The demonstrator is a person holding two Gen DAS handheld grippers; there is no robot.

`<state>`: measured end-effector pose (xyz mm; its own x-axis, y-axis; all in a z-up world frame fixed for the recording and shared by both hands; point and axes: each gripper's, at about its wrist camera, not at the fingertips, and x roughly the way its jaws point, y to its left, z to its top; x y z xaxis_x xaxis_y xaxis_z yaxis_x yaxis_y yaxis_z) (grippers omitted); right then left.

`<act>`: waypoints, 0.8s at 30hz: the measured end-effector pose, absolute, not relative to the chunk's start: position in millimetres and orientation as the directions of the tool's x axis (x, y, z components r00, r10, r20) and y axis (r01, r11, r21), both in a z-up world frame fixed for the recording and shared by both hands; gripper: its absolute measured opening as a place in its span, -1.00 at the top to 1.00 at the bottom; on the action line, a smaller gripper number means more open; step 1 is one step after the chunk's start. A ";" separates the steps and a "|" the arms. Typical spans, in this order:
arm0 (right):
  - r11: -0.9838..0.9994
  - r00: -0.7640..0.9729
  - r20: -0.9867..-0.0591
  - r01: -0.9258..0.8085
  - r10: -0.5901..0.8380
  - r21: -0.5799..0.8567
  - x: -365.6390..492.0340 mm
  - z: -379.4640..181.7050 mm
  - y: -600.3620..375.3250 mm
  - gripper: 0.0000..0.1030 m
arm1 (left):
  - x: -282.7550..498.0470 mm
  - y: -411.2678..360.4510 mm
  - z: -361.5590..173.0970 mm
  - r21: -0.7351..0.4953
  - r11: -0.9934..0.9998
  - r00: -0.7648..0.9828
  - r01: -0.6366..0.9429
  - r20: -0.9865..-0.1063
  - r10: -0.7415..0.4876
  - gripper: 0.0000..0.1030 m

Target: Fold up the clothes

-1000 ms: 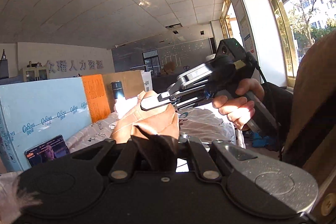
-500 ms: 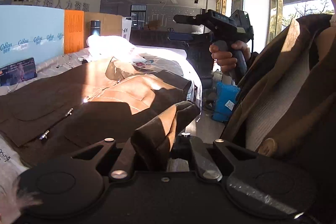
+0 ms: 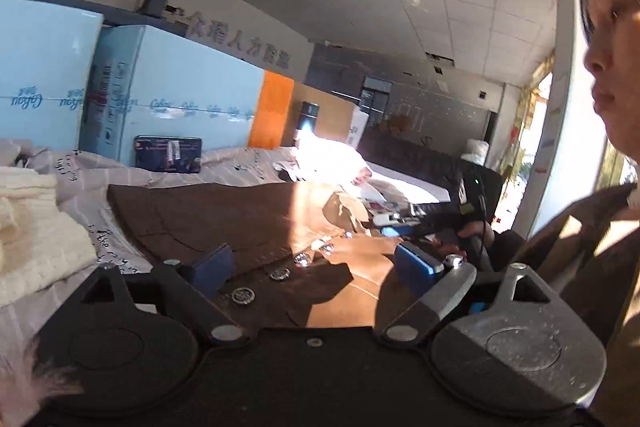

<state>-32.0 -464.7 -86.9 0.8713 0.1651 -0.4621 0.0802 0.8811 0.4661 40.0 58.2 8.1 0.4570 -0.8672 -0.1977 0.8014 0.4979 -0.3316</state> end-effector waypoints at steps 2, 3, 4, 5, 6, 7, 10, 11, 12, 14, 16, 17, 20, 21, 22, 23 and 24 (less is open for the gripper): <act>0.884 0.871 -0.459 0.066 0.176 0.463 -27.2 -87.9 -465.7 -0.56 | 71.5 49.3 4.3 -0.399 0.576 0.526 0.714 -0.237 -0.816 -0.74; 0.885 0.871 -0.458 0.061 0.179 0.461 -25.7 -87.1 -465.8 -0.56 | 89.4 41.3 0.9 -0.423 0.622 0.553 0.659 -0.289 -0.782 -0.74; 0.890 0.874 -0.452 0.054 0.177 0.452 -24.3 -83.5 -466.3 -0.56 | 106.5 33.5 -2.6 -0.439 0.663 0.573 0.606 -0.336 -0.747 -0.73; 0.896 0.878 -0.446 0.047 0.174 0.442 -22.9 -79.7 -466.9 -0.56 | 121.6 26.0 -6.8 -0.447 0.692 0.585 0.567 -0.373 -0.720 -0.73; 0.901 0.882 -0.439 0.041 0.171 0.432 -21.5 -75.9 -467.4 -0.56 | 137.4 18.3 -11.5 -0.455 0.718 0.592 0.527 -0.410 -0.694 -0.73; 0.908 0.891 -0.427 0.042 0.155 0.417 -18.0 -69.8 -469.8 -0.56 | 151.1 12.9 -15.8 -0.464 0.738 0.594 0.490 -0.441 -0.673 -0.73; 0.919 0.909 -0.401 0.054 0.118 0.391 -2.4 -56.5 -480.5 -0.58 | 182.7 -0.7 -29.1 -0.446 0.791 0.607 0.419 -0.510 -0.609 -0.71; 0.919 0.913 -0.394 0.060 0.108 0.390 5.6 -53.4 -485.7 -0.59 | 188.9 -4.9 -30.8 -0.436 0.796 0.607 0.420 -0.516 -0.604 -0.71; 0.914 0.912 -0.397 0.076 0.098 0.399 14.8 -52.8 -490.7 -0.60 | 195.5 -9.0 -32.7 -0.424 0.800 0.604 0.424 -0.526 -0.599 -0.72; 0.900 0.909 -0.408 0.106 0.085 0.423 33.0 -54.9 -499.9 -0.60 | 204.5 -15.5 -34.2 -0.406 0.808 0.604 0.427 -0.537 -0.589 -0.72; 0.881 0.902 -0.423 0.133 0.081 0.453 50.7 -60.3 -508.4 -0.60 | 210.1 -19.5 -34.6 -0.410 0.797 0.586 0.443 -0.540 -0.604 -0.73; 0.873 0.898 -0.433 0.150 0.076 0.463 58.6 -63.6 -512.0 -0.61 | 212.2 -22.0 -35.2 -0.393 0.807 0.591 0.440 -0.550 -0.590 -0.73; 0.860 0.889 -0.453 0.177 0.069 0.479 76.6 -70.9 -515.8 -0.62 | 221.6 -29.9 -40.2 -0.341 0.829 0.603 0.444 -0.571 -0.557 -0.73; 0.857 0.887 -0.457 0.181 0.070 0.483 82.0 -72.9 -516.3 -0.66 | 225.3 -32.6 -42.1 -0.328 0.833 0.607 0.445 -0.574 -0.550 -0.73; 0.854 0.884 -0.462 0.185 0.072 0.487 87.3 -74.9 -516.9 -0.68 | 228.6 -35.5 -42.6 -0.317 0.836 0.613 0.448 -0.571 -0.545 -0.74; 0.855 0.883 -0.465 0.191 0.066 0.483 90.3 -75.9 -515.5 -0.69 | 232.2 -38.3 -42.9 -0.306 0.839 0.620 0.449 -0.569 -0.540 -0.74; 0.856 0.882 -0.468 0.197 0.059 0.479 93.0 -76.9 -514.0 -0.73 | 236.7 -40.7 -42.8 -0.294 0.845 0.629 0.446 -0.569 -0.530 -0.75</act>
